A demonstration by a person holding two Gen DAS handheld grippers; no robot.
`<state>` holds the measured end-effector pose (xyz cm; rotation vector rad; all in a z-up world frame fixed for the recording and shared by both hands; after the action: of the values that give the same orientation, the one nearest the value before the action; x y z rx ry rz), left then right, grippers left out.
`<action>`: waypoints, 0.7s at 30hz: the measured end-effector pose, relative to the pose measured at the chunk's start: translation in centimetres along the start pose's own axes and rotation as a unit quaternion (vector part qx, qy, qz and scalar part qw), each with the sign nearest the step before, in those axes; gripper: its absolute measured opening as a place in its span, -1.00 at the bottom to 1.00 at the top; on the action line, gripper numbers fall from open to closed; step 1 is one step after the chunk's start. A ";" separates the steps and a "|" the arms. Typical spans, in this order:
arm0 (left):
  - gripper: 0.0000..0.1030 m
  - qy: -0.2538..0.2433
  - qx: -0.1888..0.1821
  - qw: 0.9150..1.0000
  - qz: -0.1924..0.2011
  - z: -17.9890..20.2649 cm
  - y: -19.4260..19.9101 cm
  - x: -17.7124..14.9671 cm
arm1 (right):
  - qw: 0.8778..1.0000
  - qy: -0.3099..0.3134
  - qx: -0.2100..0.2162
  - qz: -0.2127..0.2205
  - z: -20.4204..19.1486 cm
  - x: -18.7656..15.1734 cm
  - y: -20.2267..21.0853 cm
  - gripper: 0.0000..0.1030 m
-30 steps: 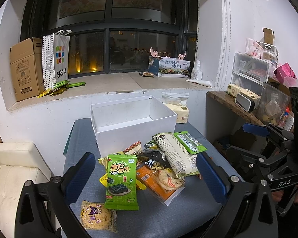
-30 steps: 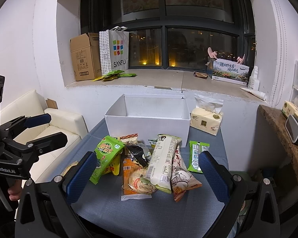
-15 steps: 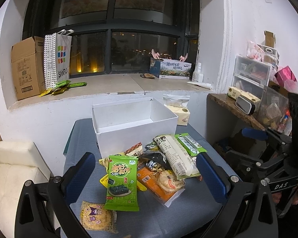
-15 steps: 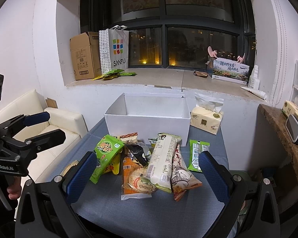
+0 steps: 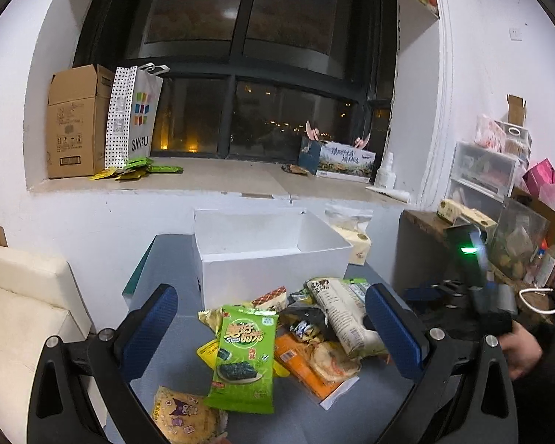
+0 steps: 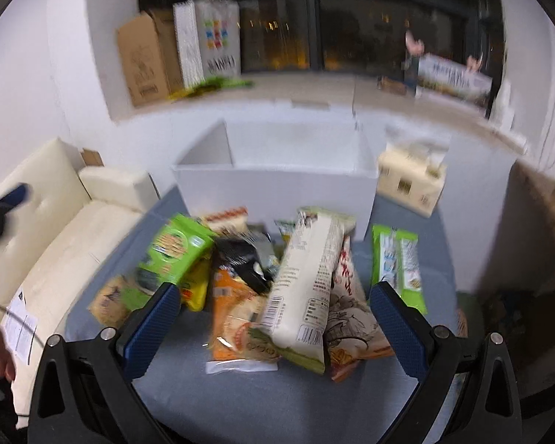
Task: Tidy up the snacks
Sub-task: 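Grasp the tall white snack bag with the right tool while the left tool grasps the green seaweed bag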
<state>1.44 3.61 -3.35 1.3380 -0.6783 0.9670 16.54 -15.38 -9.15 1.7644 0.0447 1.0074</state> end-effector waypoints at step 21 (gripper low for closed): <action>1.00 -0.029 -0.038 0.994 -0.094 -0.5 -2.6 -2.4 | 0.997 -0.025 -0.024 -0.070 3.2 -0.3 -7.5 -0.40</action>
<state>2.54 3.72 -6.80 1.3402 -0.6144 0.7459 21.52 -14.61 -15.56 1.7157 0.1105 0.8567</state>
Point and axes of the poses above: each gripper's, at about its wrist camera, not at the fingertips, and y roughly against the way its jaws point, z to its right, x to its top, the point moved 3 cm from there along -y, roughly the way its jaws point, and after that the axes turned 5 degrees about -z, right-handed, at the moved point
